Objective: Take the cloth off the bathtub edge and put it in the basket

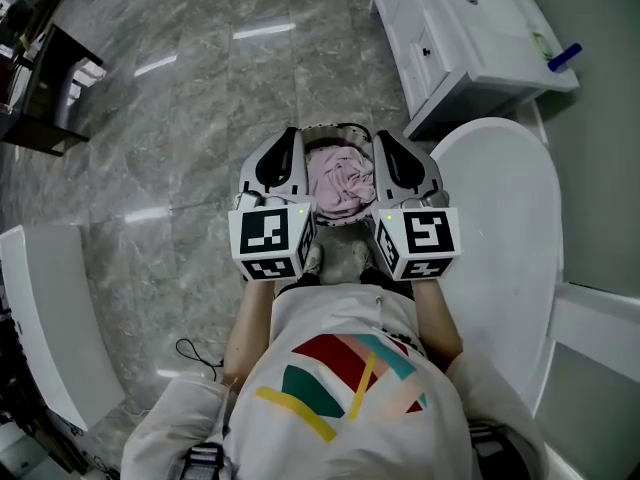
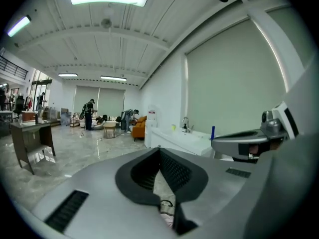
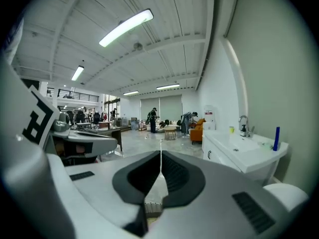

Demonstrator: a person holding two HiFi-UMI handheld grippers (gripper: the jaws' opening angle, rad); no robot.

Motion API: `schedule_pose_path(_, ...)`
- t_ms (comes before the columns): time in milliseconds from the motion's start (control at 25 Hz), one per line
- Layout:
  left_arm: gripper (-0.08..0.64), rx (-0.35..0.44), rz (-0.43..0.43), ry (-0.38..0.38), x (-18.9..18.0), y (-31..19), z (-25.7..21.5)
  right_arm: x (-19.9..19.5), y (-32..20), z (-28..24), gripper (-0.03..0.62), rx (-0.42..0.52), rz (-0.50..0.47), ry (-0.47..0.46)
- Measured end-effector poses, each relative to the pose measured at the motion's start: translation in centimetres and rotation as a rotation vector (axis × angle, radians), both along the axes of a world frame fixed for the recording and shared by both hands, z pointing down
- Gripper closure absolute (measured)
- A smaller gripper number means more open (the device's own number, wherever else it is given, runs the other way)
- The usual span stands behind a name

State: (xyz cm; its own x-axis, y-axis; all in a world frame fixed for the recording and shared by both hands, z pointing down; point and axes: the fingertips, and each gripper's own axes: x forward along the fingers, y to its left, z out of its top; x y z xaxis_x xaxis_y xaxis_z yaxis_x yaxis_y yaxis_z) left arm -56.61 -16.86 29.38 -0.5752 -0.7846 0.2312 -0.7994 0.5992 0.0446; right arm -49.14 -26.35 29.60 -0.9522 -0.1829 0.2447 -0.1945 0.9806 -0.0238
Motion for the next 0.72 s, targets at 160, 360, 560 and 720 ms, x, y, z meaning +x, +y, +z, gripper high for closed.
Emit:
schedule_pose_path(160,0.541,0.003,0.010,-0.044,1.2,0.3,-0.5,0.7,0.4,-0.6,0.573,0.032,0.009,-0.026)
schedule_pose_path(360,0.541,0.024,-0.005,-0.056,1.4,0.4,-1.0,1.5,0.3,-0.7,0.580,0.059,0.027,-0.022)
schedule_pose_path(560,0.541,0.033,-0.022,-0.054,1.0,1.1,-1.5,1.7,0.4,-1.2,0.580,0.057,0.035,-0.030)
schedule_pose_path(720,0.541,0.023,-0.034,-0.057,1.0,1.3,-1.3,1.7,0.5,-0.5,0.580,0.035,0.022,-0.018)
